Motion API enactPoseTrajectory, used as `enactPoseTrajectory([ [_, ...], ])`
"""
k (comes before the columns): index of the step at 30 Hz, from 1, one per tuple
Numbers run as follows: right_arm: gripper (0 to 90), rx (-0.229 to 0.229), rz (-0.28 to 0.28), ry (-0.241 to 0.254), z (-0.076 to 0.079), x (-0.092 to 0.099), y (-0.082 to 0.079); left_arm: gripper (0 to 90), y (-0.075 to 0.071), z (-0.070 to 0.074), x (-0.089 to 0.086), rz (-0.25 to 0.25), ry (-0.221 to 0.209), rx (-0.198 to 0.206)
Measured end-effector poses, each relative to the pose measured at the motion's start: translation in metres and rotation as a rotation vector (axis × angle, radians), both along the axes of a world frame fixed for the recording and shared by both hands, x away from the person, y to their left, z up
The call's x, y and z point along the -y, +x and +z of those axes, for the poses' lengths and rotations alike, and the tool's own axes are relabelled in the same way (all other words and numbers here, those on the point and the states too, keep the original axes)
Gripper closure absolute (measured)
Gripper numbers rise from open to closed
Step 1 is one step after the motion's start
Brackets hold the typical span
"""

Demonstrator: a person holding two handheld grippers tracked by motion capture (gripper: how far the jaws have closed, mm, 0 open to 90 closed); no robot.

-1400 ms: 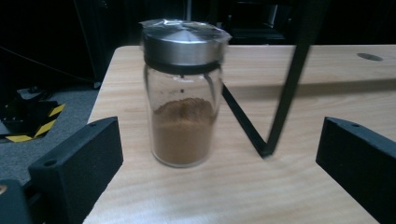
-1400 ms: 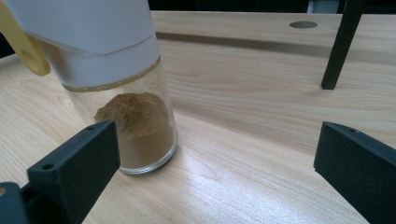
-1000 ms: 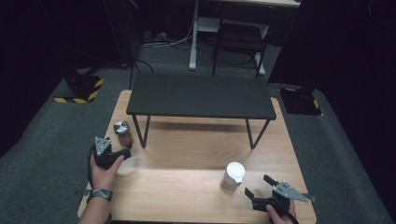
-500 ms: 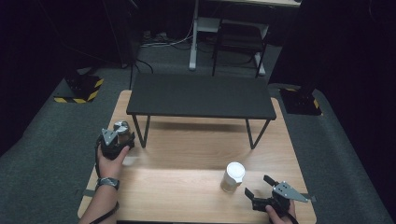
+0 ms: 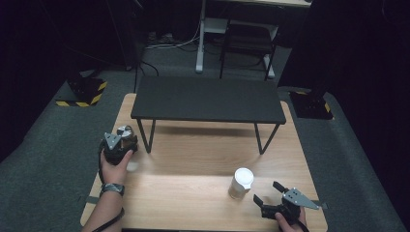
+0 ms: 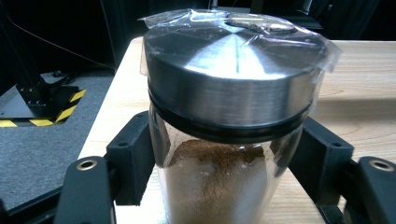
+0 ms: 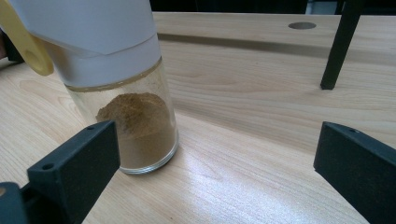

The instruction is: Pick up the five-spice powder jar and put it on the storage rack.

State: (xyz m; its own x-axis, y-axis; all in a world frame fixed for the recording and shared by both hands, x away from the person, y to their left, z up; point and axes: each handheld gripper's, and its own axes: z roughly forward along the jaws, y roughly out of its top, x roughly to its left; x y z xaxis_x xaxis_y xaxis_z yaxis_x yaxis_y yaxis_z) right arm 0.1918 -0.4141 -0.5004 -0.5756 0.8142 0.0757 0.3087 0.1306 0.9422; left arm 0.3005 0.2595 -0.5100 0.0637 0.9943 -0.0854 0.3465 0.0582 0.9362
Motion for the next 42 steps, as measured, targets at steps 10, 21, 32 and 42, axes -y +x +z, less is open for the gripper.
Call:
enactPoseTrajectory([
  [10, 0.0, -0.001, -0.001, 0.004, 0.000, 0.001, 0.000, 31.0, -0.015, 0.006, -0.002, -0.015, 0.006, 0.024],
  [21, 0.0, 0.002, 0.008, 0.013, -0.001, 0.003, 0.000, 31.0, -0.048, 0.016, 0.002, -0.036, 0.013, 0.070],
  [32, 0.0, -0.006, 0.008, 0.017, -0.001, 0.006, 0.002, 31.0, -0.081, 0.026, 0.007, -0.064, -0.006, 0.099],
  [42, 0.0, -0.007, 0.016, 0.011, 0.000, 0.006, 0.002, 31.0, -0.108, 0.041, 0.017, -0.098, -0.019, 0.138],
])
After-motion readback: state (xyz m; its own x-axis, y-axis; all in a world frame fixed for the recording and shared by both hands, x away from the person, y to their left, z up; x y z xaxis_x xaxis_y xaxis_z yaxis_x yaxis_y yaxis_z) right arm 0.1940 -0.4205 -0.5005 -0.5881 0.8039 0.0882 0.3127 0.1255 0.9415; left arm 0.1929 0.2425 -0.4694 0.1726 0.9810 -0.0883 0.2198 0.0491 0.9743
